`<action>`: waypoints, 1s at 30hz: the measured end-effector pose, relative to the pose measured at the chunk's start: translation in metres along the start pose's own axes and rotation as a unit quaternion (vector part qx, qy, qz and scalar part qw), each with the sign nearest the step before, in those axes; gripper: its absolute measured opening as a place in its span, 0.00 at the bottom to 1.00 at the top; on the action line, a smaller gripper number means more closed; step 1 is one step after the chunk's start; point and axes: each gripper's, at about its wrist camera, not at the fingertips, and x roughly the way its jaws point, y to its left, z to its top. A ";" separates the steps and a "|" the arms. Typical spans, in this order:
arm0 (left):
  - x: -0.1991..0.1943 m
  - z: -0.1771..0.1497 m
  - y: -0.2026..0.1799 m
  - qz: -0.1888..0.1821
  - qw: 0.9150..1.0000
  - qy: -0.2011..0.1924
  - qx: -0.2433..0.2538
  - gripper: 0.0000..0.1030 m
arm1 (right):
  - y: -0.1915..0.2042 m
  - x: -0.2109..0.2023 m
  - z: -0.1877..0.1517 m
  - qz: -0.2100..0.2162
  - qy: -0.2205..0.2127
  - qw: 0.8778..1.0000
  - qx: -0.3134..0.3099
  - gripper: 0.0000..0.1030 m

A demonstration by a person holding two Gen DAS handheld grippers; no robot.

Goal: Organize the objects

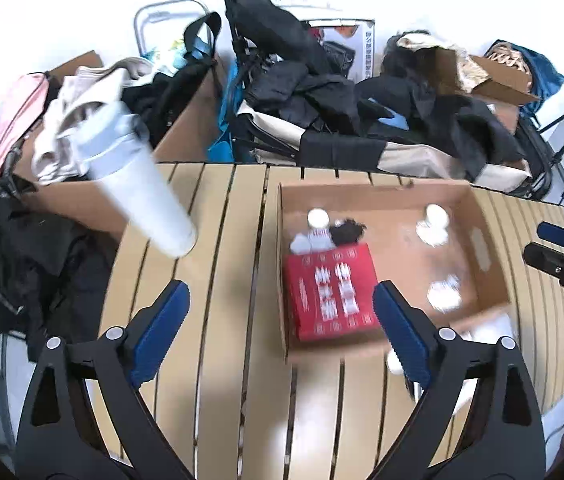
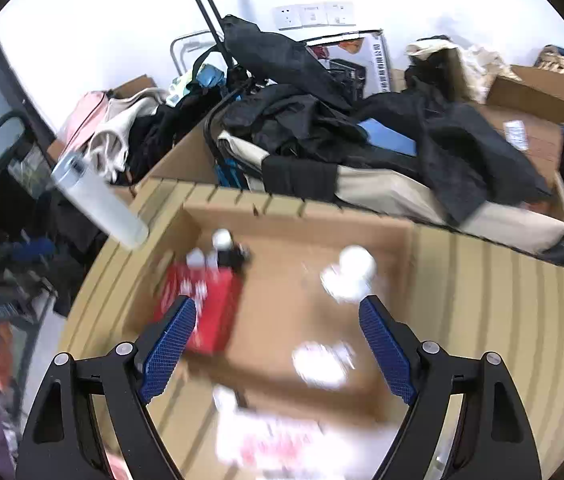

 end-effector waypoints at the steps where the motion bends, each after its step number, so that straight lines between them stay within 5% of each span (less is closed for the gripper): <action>1: -0.011 -0.008 0.001 0.000 1.000 -0.001 0.001 0.89 | -0.005 -0.012 -0.009 -0.004 0.002 1.000 0.001 0.84; 15: -0.160 -0.129 -0.036 0.008 0.997 -0.079 0.020 0.89 | 0.025 -0.147 -0.105 0.008 -0.053 0.998 -0.025 0.84; 20: -0.192 -0.196 -0.055 0.005 0.992 -0.124 0.034 0.97 | 0.042 -0.182 -0.177 0.026 -0.097 0.994 -0.036 0.84; 25: -0.195 -0.284 -0.084 0.004 0.985 -0.169 0.023 1.00 | 0.054 -0.184 -0.265 0.039 -0.121 0.992 -0.021 0.84; 28: -0.187 -0.314 -0.096 -0.003 0.986 -0.166 0.002 1.00 | 0.054 -0.163 -0.297 0.060 -0.089 0.994 0.004 0.84; 30: -0.181 -0.316 -0.107 0.000 0.989 -0.148 0.031 1.00 | 0.058 -0.149 -0.301 0.056 -0.063 0.996 -0.007 0.84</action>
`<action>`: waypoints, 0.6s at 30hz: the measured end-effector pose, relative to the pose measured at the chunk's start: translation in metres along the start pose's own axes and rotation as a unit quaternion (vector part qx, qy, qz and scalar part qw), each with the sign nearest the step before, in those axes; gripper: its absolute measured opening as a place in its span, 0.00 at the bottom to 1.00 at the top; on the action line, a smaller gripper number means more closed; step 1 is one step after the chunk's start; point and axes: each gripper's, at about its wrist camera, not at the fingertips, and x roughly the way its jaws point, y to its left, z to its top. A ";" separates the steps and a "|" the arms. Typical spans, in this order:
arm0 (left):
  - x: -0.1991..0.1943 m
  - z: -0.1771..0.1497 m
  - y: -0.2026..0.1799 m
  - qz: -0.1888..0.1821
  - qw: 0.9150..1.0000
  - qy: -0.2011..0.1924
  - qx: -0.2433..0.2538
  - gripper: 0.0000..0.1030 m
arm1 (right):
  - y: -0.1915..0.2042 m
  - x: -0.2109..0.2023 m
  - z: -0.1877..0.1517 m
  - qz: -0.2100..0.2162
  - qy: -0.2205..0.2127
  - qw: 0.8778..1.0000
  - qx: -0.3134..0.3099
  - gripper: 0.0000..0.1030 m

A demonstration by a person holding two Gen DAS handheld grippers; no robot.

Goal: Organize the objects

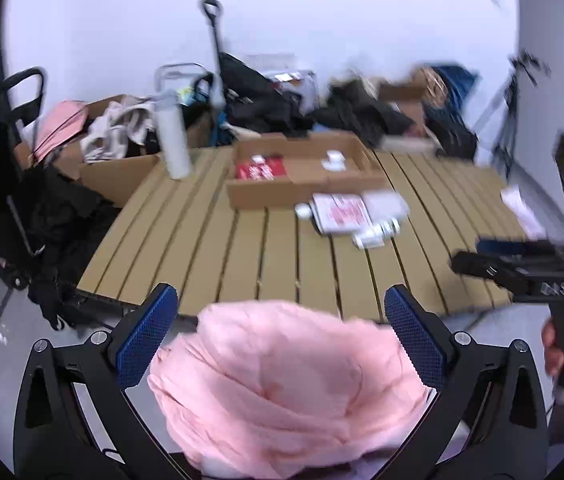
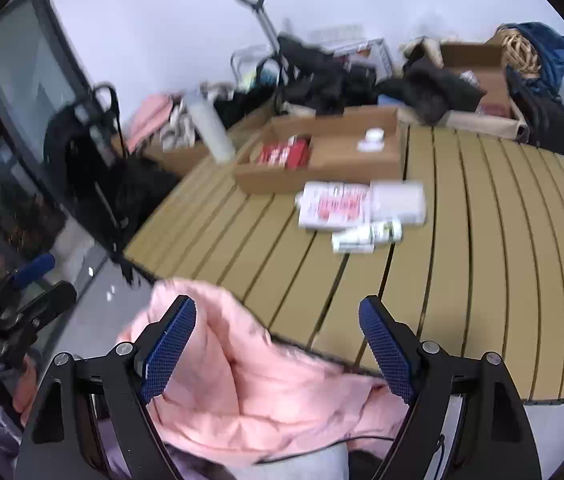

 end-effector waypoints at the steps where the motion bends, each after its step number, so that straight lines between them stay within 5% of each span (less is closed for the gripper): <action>1: 0.000 0.000 -0.003 0.012 1.000 -0.002 0.008 1.00 | 0.001 0.002 -0.002 -0.012 0.000 1.000 -0.006 0.84; 4: 0.000 0.002 -0.003 0.018 1.000 -0.020 0.005 1.00 | 0.003 0.007 -0.005 -0.024 -0.002 1.000 -0.018 0.84; 10: 0.037 -0.009 0.004 0.016 0.999 0.029 -0.012 1.00 | 0.004 0.011 -0.012 -0.030 -0.023 0.999 -0.028 0.84; 18: 0.117 0.013 0.027 0.016 0.997 0.064 -0.045 0.99 | -0.037 0.065 -0.015 -0.036 0.020 0.999 0.002 0.84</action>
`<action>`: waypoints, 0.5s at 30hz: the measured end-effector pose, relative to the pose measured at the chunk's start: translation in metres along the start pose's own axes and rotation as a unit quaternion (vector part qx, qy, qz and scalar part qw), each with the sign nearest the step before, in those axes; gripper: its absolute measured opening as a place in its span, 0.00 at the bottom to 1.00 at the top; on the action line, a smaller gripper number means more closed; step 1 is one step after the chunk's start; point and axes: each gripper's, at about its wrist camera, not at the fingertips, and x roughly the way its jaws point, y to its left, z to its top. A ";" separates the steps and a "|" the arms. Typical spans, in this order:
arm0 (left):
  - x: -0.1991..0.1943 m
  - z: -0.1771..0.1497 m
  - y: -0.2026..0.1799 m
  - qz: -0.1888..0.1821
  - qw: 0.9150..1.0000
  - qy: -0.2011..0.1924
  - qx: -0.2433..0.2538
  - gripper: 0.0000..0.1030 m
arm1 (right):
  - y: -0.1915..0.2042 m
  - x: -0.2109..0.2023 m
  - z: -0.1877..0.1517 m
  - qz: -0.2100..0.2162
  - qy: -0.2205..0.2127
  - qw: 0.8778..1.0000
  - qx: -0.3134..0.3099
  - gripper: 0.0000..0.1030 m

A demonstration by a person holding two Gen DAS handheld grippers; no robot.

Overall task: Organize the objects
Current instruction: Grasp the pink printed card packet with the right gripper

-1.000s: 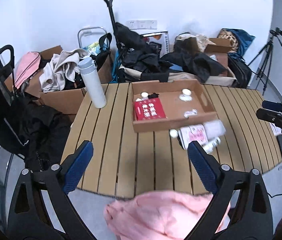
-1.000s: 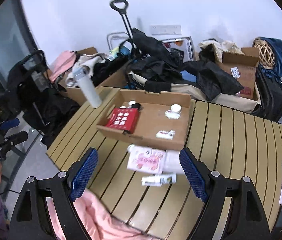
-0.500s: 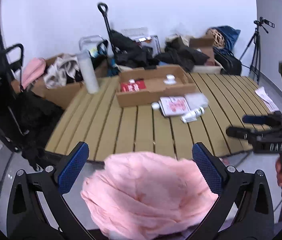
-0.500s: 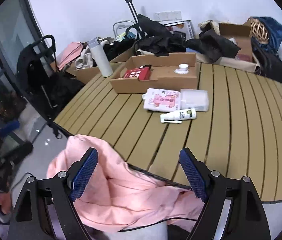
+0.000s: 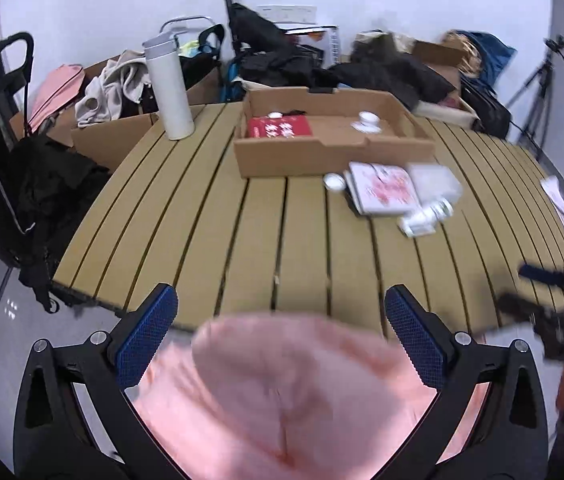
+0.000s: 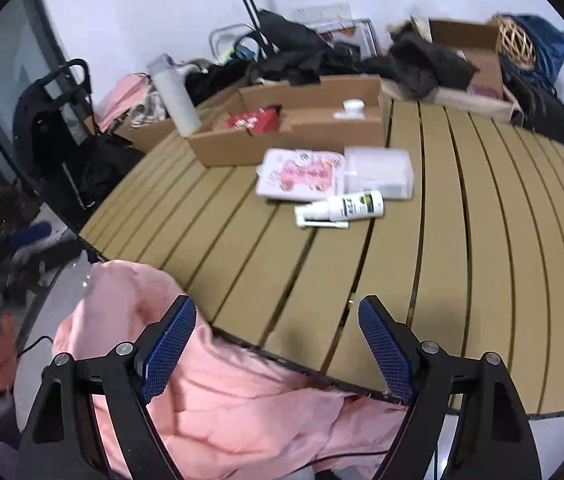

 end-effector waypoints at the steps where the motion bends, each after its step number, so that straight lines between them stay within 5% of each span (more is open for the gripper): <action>1: 0.010 0.010 0.002 -0.011 1.000 0.005 -0.011 0.98 | -0.005 0.006 0.003 -0.001 0.004 1.000 0.005 0.84; 4: 0.035 0.030 -0.001 -0.069 0.997 0.011 -0.033 0.91 | -0.022 0.020 0.017 0.004 0.003 1.000 0.026 0.74; 5: 0.047 0.038 -0.005 -0.084 0.996 0.020 -0.035 0.84 | -0.029 0.025 0.027 0.016 0.002 0.999 0.036 0.63; 9: 0.114 0.062 -0.035 -0.142 0.987 0.072 -0.028 0.57 | -0.042 0.053 0.063 0.054 -0.004 0.997 0.060 0.45; 15: 0.194 0.070 -0.057 -0.187 0.970 0.148 -0.041 0.31 | -0.050 0.115 0.105 0.067 0.020 0.993 0.090 0.42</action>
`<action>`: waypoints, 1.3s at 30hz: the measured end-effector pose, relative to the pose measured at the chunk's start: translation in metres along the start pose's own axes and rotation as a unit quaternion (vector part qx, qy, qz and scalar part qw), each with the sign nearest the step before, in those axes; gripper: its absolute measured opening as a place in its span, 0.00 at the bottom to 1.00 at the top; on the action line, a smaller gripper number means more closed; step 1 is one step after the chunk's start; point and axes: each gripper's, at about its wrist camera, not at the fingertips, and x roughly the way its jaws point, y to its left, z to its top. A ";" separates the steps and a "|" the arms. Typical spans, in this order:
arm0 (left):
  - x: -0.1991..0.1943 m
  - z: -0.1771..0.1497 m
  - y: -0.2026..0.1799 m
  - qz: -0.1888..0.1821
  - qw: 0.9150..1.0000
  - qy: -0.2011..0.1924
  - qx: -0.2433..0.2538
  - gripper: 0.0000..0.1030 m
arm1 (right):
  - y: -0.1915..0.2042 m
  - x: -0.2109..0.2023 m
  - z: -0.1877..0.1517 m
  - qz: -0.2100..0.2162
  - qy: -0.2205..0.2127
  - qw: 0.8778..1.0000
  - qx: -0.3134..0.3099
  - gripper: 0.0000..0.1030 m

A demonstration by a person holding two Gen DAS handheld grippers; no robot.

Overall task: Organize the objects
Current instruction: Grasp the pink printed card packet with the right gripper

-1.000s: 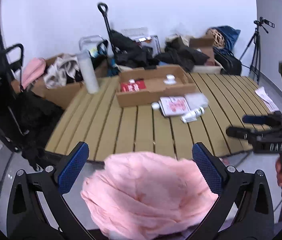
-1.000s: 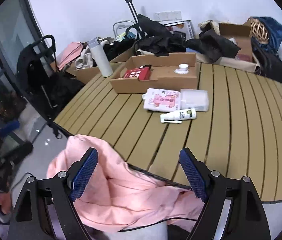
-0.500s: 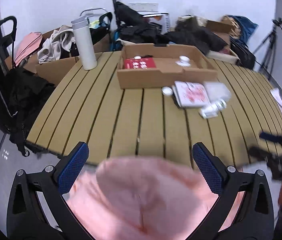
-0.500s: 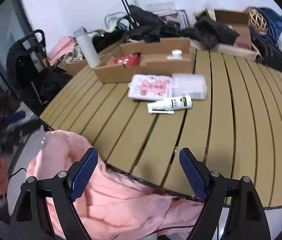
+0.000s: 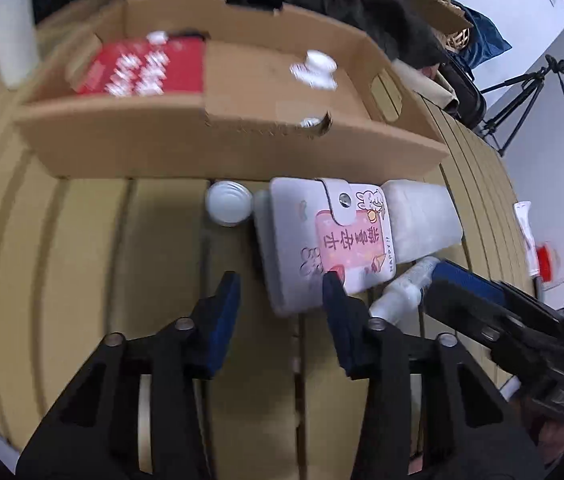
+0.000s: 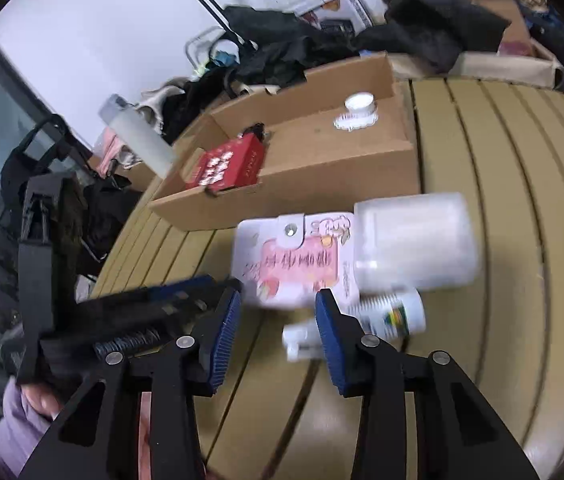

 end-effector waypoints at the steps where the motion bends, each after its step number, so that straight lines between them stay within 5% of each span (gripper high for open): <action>1: 0.001 0.000 0.000 -0.009 1.000 0.001 0.000 0.26 | -0.001 0.008 0.003 -0.022 0.006 1.000 0.004 0.42; 7: -0.009 -0.007 0.008 -0.030 0.999 -0.011 -0.003 0.13 | -0.010 0.046 0.011 -0.093 0.035 0.995 0.024 0.42; 14: -0.008 -0.007 0.002 -0.038 0.999 -0.019 -0.002 0.13 | -0.028 0.051 0.018 -0.008 0.028 0.998 0.056 0.53; 16: -0.007 -0.008 0.000 -0.032 0.999 -0.016 -0.010 0.13 | -0.033 0.049 0.017 0.003 0.025 0.998 0.058 0.46; 18: -0.022 -0.014 -0.002 -0.027 0.999 -0.027 -0.015 0.12 | -0.032 0.039 0.015 -0.005 0.013 0.998 0.063 0.26; 20: -0.040 -0.022 -0.006 -0.037 0.998 -0.042 -0.011 0.12 | -0.023 0.020 0.009 0.007 0.001 0.998 0.058 0.23; 23: -0.074 -0.048 0.000 -0.067 0.995 -0.068 -0.018 0.12 | 0.001 -0.014 -0.010 0.011 -0.018 0.999 0.031 0.23; 27: -0.069 -0.091 0.023 -0.040 0.998 -0.021 -0.039 0.12 | 0.019 -0.015 -0.057 0.041 0.021 0.998 0.034 0.23; 30: -0.051 -0.114 0.032 -0.011 0.999 0.015 -0.047 0.13 | 0.030 0.004 -0.093 0.015 0.052 0.998 0.019 0.23; 34: -0.061 -0.118 0.029 0.014 1.000 -0.013 -0.023 0.48 | 0.041 0.006 -0.108 0.004 0.052 0.999 -0.009 0.27; 37: -0.065 -0.110 0.026 0.008 0.999 -0.035 -0.008 0.51 | 0.050 0.008 -0.107 -0.014 0.063 0.997 -0.036 0.40; 39: -0.050 -0.107 0.028 0.023 1.000 -0.012 -0.013 0.51 | 0.051 0.009 -0.106 -0.021 0.060 0.997 -0.032 0.51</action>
